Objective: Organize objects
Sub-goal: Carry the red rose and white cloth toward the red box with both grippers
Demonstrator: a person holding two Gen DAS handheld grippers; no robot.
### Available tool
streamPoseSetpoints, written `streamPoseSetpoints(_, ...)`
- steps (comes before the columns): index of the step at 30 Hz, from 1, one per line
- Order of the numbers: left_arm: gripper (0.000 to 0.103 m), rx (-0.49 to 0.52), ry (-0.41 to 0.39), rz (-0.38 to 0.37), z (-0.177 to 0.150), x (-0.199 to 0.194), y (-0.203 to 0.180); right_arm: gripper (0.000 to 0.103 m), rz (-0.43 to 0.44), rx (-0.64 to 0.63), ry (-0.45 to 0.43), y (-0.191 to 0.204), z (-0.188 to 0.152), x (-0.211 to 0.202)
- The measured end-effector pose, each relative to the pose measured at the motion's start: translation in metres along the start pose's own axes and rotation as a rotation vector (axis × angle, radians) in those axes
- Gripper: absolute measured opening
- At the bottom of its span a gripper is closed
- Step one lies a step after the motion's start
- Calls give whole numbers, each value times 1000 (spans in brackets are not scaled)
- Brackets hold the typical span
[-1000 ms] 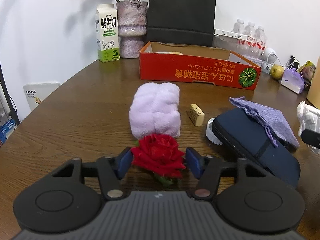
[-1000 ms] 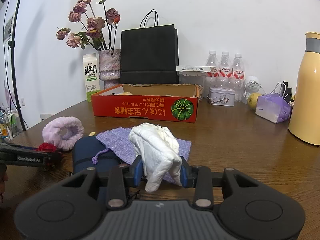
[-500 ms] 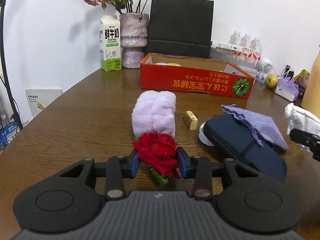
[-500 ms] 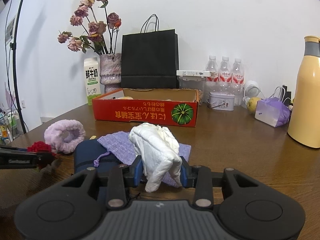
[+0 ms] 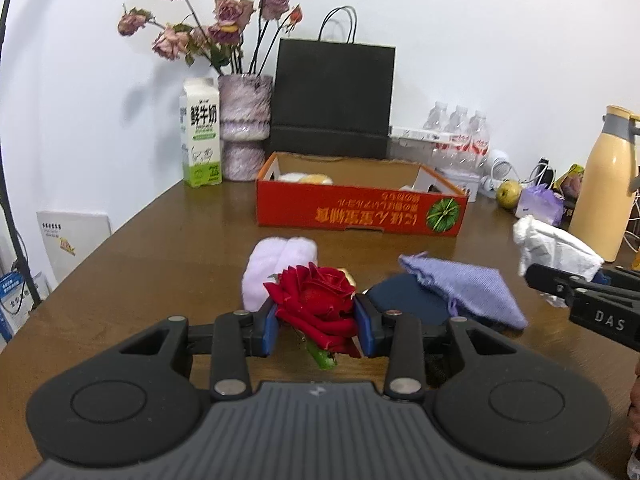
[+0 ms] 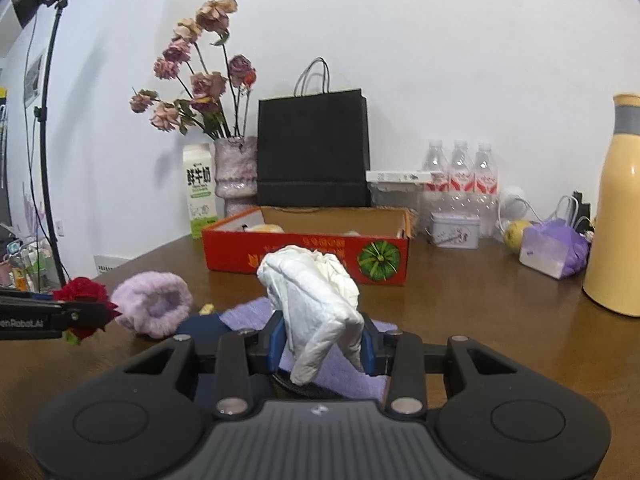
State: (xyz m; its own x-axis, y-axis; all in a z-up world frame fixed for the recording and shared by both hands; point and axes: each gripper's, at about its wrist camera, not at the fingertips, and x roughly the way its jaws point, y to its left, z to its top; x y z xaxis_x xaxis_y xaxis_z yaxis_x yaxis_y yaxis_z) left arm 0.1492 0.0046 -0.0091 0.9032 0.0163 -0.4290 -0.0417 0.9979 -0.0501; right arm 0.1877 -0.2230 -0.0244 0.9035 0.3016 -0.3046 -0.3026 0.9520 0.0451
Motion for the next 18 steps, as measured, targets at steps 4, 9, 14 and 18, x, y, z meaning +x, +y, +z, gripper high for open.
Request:
streamPoseSetpoints(4, 39, 14, -24, -11, 10, -1, -5, 35, 20, -5, -14, 5, 10, 2)
streamPoseSetpoints(9, 39, 18, -52, -18, 25, 3, -9, 35, 35, -16, -25, 11, 22, 7)
streamPoseSetpoints(14, 39, 17, -80, -18, 43, 9, -11, 35, 48, -28, -40, 15, 36, 17)
streamPoseSetpoints(18, 39, 13, -97, -22, 56, 17, -14, 35, 60, -34, -47, 17, 48, 26)
